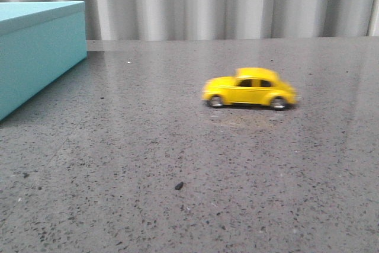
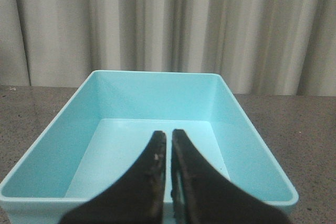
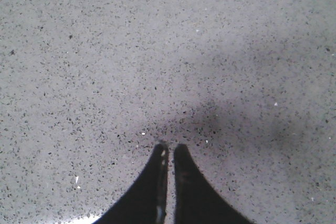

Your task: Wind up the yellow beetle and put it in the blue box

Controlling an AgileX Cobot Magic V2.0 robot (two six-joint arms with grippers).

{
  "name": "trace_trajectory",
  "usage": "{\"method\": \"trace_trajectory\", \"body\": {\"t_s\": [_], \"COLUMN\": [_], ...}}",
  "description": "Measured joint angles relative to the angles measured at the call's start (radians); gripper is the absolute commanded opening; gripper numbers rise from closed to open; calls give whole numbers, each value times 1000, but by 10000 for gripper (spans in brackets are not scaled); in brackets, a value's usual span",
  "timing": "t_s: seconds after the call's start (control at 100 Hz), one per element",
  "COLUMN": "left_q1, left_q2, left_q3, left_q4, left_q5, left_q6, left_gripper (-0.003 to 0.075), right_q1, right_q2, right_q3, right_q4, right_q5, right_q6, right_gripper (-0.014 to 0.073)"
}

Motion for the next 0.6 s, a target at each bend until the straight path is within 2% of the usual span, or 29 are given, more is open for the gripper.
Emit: {"method": "trace_trajectory", "body": {"t_s": [0.49, 0.6], "left_q1": [0, 0], "left_q2": [0, 0], "left_q3": [-2, -12], "left_q4": [0, 0], "left_q5": [0, 0], "left_q6": [0, 0], "left_gripper": [-21, -21], "right_q1": [0, 26], "right_q2": [-6, -33], "right_q3": [2, 2], "right_q4": [38, 41], "right_q5": [-21, -49], "right_q6": [-2, -2], "right_gripper": [-43, -43]}}
